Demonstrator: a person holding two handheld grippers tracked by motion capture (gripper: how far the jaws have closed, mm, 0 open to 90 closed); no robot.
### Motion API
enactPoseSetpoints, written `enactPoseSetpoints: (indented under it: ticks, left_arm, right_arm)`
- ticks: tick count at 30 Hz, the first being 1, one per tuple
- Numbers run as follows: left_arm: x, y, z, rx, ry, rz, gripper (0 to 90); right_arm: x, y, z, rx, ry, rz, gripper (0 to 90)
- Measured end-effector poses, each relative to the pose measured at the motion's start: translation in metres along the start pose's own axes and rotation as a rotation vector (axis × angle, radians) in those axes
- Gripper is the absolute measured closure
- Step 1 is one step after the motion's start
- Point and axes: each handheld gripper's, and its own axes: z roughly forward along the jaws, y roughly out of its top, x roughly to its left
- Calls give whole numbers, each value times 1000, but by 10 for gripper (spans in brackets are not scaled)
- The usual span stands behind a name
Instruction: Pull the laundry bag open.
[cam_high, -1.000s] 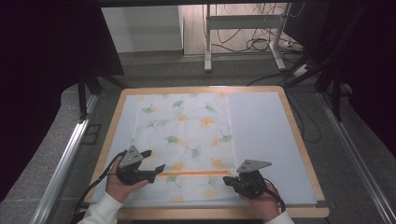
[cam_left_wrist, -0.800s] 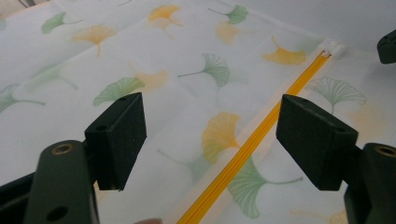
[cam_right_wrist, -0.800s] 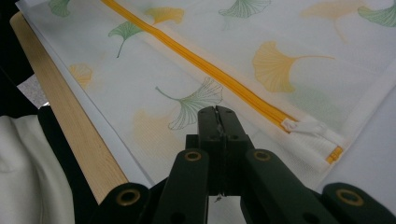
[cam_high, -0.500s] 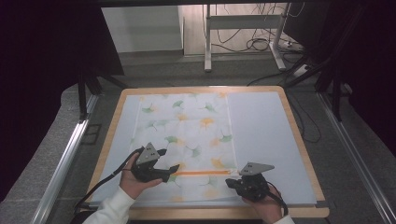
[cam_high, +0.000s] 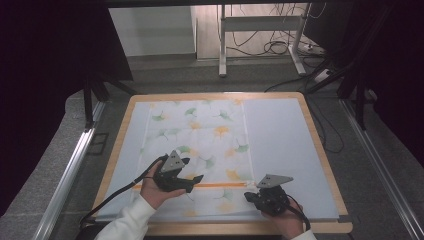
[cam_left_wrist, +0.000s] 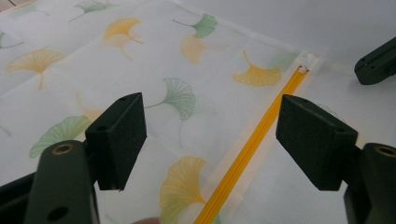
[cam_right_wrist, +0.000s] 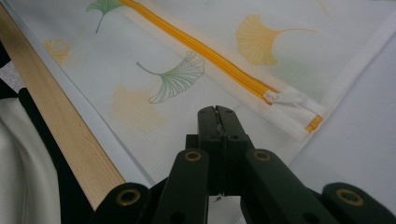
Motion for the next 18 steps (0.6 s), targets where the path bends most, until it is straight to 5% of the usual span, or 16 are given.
enactPoseSetpoints:
  ticks: [10, 18]
  left_arm:
    - [-3, 6, 15, 27, -36, -19, 282]
    - [-17, 15, 30, 67, -54, 18, 300]
  right_arm:
    - [-7, 1, 2, 8, -25, 8, 891]
    - [-13, 0, 1, 12, -38, 26, 891]
